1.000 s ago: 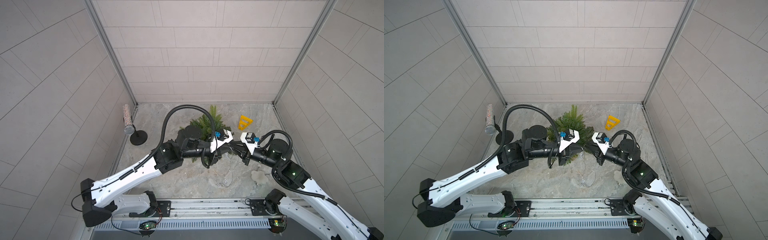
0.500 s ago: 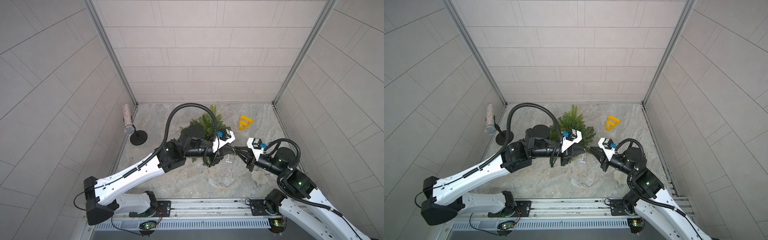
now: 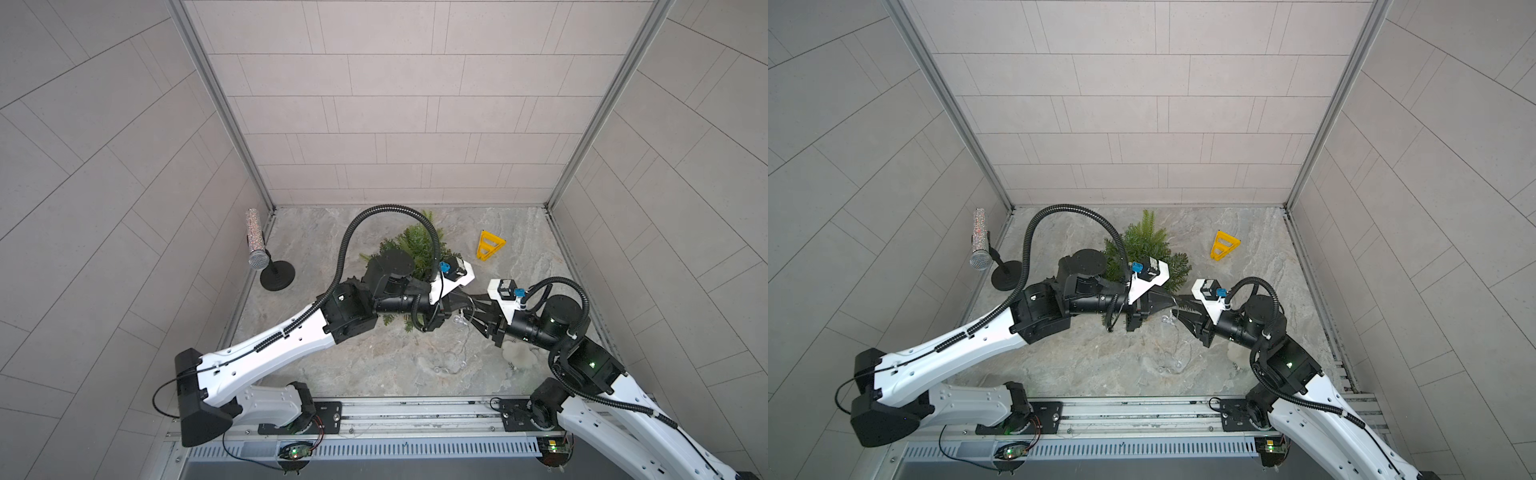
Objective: Remove string lights from the small christmas tree
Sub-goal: Remove the light string from the Christmas tree.
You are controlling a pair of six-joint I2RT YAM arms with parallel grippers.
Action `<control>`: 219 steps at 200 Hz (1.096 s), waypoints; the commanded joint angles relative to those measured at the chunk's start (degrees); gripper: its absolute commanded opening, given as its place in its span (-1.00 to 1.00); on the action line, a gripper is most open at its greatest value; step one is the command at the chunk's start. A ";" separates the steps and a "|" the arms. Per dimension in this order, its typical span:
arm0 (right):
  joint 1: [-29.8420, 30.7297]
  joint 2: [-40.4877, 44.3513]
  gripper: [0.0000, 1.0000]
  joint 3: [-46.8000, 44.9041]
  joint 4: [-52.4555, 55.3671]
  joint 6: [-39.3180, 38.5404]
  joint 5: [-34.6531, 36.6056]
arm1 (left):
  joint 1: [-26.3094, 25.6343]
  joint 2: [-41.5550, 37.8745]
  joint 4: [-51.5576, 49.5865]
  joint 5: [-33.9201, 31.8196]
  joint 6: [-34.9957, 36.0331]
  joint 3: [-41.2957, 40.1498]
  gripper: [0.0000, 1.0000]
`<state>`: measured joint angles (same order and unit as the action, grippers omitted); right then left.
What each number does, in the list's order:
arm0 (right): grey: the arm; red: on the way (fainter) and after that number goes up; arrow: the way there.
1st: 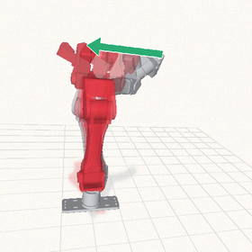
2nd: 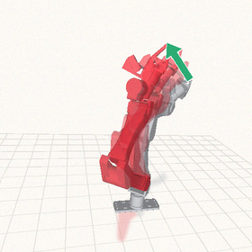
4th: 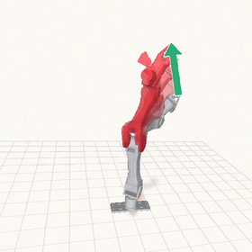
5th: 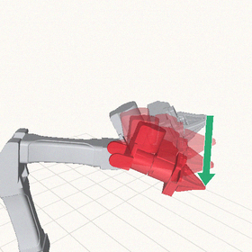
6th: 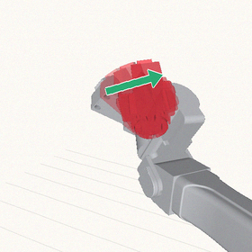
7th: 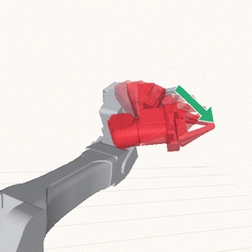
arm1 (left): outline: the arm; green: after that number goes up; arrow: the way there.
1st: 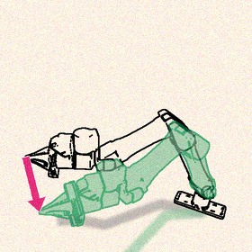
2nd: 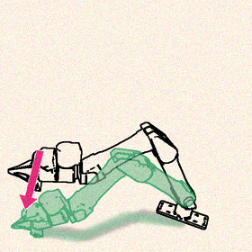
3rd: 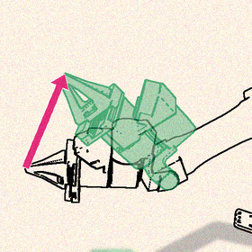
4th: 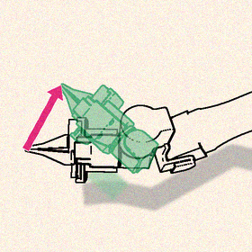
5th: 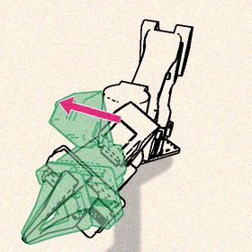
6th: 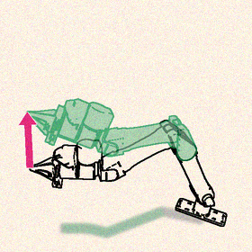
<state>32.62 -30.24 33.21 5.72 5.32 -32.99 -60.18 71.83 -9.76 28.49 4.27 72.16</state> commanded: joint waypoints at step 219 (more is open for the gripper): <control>1.87 4.09 -0.87 -6.63 -5.89 8.04 0.08 | -0.55 1.47 2.11 3.85 -2.65 1.03 -1.00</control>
<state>33.78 -25.69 26.55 0.71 12.27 -32.80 -60.42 73.89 -8.78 31.88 2.11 73.89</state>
